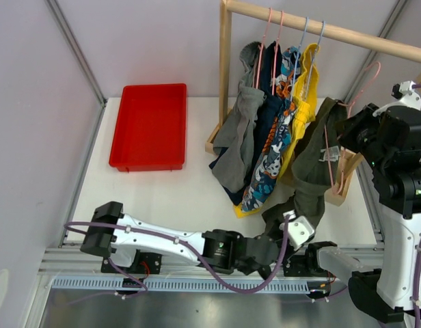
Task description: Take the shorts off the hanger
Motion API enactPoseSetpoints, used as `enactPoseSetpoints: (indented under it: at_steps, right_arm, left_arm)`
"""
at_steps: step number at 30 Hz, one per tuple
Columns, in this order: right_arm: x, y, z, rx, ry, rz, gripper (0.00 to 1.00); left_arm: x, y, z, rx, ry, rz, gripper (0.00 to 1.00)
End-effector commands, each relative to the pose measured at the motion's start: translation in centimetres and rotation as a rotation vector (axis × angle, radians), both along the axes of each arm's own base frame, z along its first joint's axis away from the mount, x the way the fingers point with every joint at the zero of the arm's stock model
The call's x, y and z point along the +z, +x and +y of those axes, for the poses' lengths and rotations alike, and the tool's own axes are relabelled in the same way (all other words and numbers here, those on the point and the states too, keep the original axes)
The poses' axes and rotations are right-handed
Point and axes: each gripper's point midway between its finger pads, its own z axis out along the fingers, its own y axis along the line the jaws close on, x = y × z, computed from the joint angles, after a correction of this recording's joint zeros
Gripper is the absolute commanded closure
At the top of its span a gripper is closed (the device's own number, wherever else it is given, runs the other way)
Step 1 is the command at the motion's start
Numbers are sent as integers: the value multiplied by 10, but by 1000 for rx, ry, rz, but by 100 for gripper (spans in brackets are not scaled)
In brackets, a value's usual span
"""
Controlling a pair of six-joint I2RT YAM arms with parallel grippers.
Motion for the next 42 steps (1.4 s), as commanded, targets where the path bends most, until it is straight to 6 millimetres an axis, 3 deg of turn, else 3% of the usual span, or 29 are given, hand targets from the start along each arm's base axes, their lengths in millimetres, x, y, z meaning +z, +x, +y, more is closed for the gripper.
enactPoseSetpoints:
  at_steps: [1, 2, 3, 4, 5, 6, 8, 11, 14, 15, 16, 17, 18, 19, 20, 21, 22, 23, 25, 26, 27, 28, 30, 31, 33, 35, 38, 41, 42]
  right_arm:
    - [35, -34, 11, 81, 46, -123, 100]
    - [28, -41, 15, 104, 55, -97, 100]
    - [23, -49, 20, 135, 69, -78, 100]
    - [10, -59, 32, 195, 99, -26, 100]
    - [8, -71, 36, 223, 116, -26, 100]
    - [5, -77, 40, 246, 126, -13, 100]
    - [-1, -91, 43, 266, 134, 21, 100]
    - [7, -97, 32, 226, 96, 11, 100]
    - [27, -86, 18, 150, 53, -40, 100]
    - [30, -75, 15, 132, 42, -38, 100]
    - [45, -70, 8, 94, 29, -90, 100]
    - [52, -63, 4, 69, 15, -106, 100]
    - [57, -55, -7, 4, 3, -120, 100]
    - [67, -39, -9, -18, 0, -149, 100]
    - [72, -31, -11, -31, -9, -166, 100]
    - [76, -24, -17, -68, -18, -180, 100]
    - [81, -9, -19, -83, -23, -199, 100]
    - [84, -2, -20, -95, -30, -208, 100]
    - [91, 16, -31, -154, -59, -236, 100]
    - [94, 21, -34, -173, -69, -249, 100]
    - [103, 27, -42, -209, -86, -285, 100]
    - [99, 37, -46, -228, -97, -277, 100]
    - [105, 47, -61, -284, -107, -309, 100]
    - [102, 55, -63, -276, -106, -306, 100]
    - [97, 69, -81, -320, -101, -293, 100]
    - [85, 87, -86, -306, -93, -256, 100]
    - [68, 96, -93, -288, -72, -211, 100]
    - [35, 100, -91, -258, -57, -160, 100]
    - [30, 100, -91, -253, -53, -156, 100]
  left_arm:
    - [56, 23, -15, 34, -83, -13, 100]
    - [52, 46, -15, 78, -56, -17, 100]
    - [72, 57, -25, 91, -89, -14, 100]
    - [70, 69, -28, 110, -78, -9, 100]
    - [62, 81, -28, 128, -29, -8, 100]
    - [76, 103, -31, 155, -54, -5, 100]
    - [82, 131, -36, 195, -46, 0, 100]
    - [79, 140, -35, 218, -16, 5, 100]
    - [80, 117, -19, 187, -15, 4, 100]
    - [82, 91, -16, 150, -11, -1, 100]
    - [75, 79, 0, 150, 16, -8, 100]
    - [70, 46, 7, 98, 46, -10, 100]
    - [52, 29, 16, 71, 95, -11, 100]
    - [48, 11, 26, 39, 102, 12, 100]
    - [40, -18, 48, -25, 140, 23, 100]
    - [20, -31, 62, -48, 188, 36, 100]
    - [18, -45, 76, -63, 186, 87, 100]
    - [21, -60, 105, -81, 205, 90, 100]
    - [-6, -64, 148, -23, 297, 131, 100]
    - [0, -65, 170, 10, 285, 123, 100]
    - [-1, -62, 184, 49, 291, 139, 100]
    - [-13, -54, 210, 128, 342, 168, 100]
    - [-10, -41, 234, 222, 344, 159, 100]
    - [-13, -25, 259, 326, 371, 173, 100]
    - [-2, -17, 262, 337, 348, 153, 100]
    - [13, -9, 263, 349, 297, 138, 100]
    - [46, 19, 270, 416, 207, 114, 100]
    - [76, 58, 290, 516, 179, 31, 100]
    - [89, 65, 285, 535, 123, 40, 100]
